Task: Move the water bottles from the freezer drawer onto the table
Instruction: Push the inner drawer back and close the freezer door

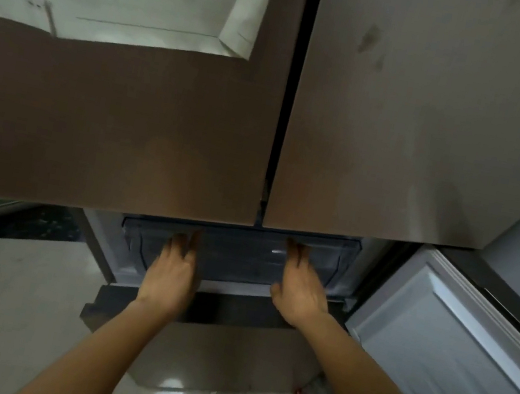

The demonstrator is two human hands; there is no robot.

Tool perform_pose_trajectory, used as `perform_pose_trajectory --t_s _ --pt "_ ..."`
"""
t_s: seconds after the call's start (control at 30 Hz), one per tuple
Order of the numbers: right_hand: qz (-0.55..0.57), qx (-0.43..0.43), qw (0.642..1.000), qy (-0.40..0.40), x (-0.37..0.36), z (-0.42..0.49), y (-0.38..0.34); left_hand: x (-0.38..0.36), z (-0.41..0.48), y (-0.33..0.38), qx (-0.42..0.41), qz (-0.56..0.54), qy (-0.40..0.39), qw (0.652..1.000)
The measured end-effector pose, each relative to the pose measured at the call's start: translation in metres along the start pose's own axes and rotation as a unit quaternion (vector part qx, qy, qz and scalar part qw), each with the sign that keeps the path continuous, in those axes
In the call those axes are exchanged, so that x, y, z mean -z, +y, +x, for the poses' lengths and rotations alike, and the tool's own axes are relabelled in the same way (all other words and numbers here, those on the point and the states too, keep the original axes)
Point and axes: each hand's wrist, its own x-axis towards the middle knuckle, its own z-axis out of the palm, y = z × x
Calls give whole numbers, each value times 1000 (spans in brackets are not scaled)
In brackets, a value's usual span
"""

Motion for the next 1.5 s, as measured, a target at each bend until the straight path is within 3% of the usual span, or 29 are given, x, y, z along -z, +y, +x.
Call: perform_pose_trajectory --t_s 0.3,0.43,0.6,0.73,0.87,1.0,1.1,1.23,1.37,1.5 --pt "-33 54 993 -101 8 16 11 1 22 2 40 -21 -108 993" --pt "32 35 998 -45 33 -10 20 21 18 34 63 25 -153 986" --pt "42 -33 987 152 87 -94 53 39 -20 127 -138 -56 -47 988" --pt "-14 -93 957 274 138 -172 86 52 -54 211 -295 -149 63 942" --pt "-77 -204 921 322 175 -246 120 58 -90 288 -392 -215 83 890" --pt "-124 -340 895 260 196 -316 162 53 -119 354 -471 -168 9 866" --pt "-85 -414 890 171 209 -355 185 48 -134 382 -468 -139 -22 872" --pt "-61 -373 920 105 226 -372 190 56 -140 394 -447 -115 30 887" --pt "4 -369 927 61 242 -379 174 70 -144 389 -432 -105 -3 896" --pt "-1 -345 938 23 245 -384 142 79 -155 367 -424 -109 -7 899"
